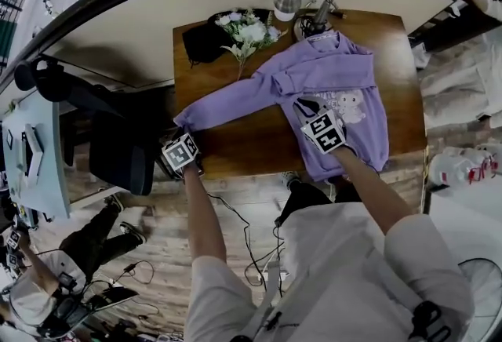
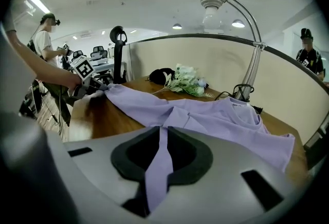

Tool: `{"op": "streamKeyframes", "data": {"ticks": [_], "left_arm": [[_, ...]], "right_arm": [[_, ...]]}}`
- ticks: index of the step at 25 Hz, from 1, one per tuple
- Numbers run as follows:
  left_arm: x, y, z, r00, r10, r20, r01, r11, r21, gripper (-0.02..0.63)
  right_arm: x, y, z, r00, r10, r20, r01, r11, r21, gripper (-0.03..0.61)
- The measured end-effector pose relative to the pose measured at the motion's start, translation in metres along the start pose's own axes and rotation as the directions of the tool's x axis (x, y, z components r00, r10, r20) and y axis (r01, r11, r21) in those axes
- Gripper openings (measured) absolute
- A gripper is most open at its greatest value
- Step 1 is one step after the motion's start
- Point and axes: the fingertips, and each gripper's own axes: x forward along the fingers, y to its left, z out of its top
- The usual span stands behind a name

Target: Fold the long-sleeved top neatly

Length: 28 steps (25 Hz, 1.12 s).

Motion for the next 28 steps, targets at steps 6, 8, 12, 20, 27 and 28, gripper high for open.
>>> {"op": "streamKeyframes", "data": {"ticks": [6, 8, 12, 20, 27, 28], "left_arm": [[-0.028, -0.015, 0.030, 0.998, 0.012, 0.059, -0.018, 0.996, 0.092, 0.049], [-0.039, -0.024, 0.045, 0.995, 0.014, 0.094, -0.026, 0.992, 0.127, 0.049], [-0.063, -0.052, 0.075, 0.988, 0.008, 0.152, -0.037, 0.981, 0.189, 0.049], [-0.109, -0.149, 0.128, 0.955, -0.094, 0.280, -0.001, 0.946, 0.323, 0.050], [-0.142, -0.258, 0.152, 0.922, -0.223, 0.316, 0.067, 0.897, 0.437, 0.051], [-0.145, -0.274, 0.154, 0.917, -0.244, 0.314, 0.083, 0.890, 0.449, 0.051]], "right_arm": [[-0.011, 0.005, -0.009, 0.999, 0.038, 0.003, -0.038, 0.999, -0.019, 0.054], [-0.014, 0.006, -0.010, 0.999, 0.040, 0.017, -0.039, 0.999, -0.010, 0.054], [-0.024, 0.008, -0.007, 0.998, 0.043, 0.045, -0.043, 0.999, 0.008, 0.047], [-0.040, 0.009, 0.007, 0.989, 0.099, 0.114, -0.098, 0.995, -0.013, 0.051], [-0.066, 0.010, 0.049, 0.949, 0.168, 0.265, -0.172, 0.985, -0.007, 0.069], [-0.069, 0.010, 0.055, 0.943, 0.177, 0.283, -0.179, 0.984, -0.020, 0.072]]}}
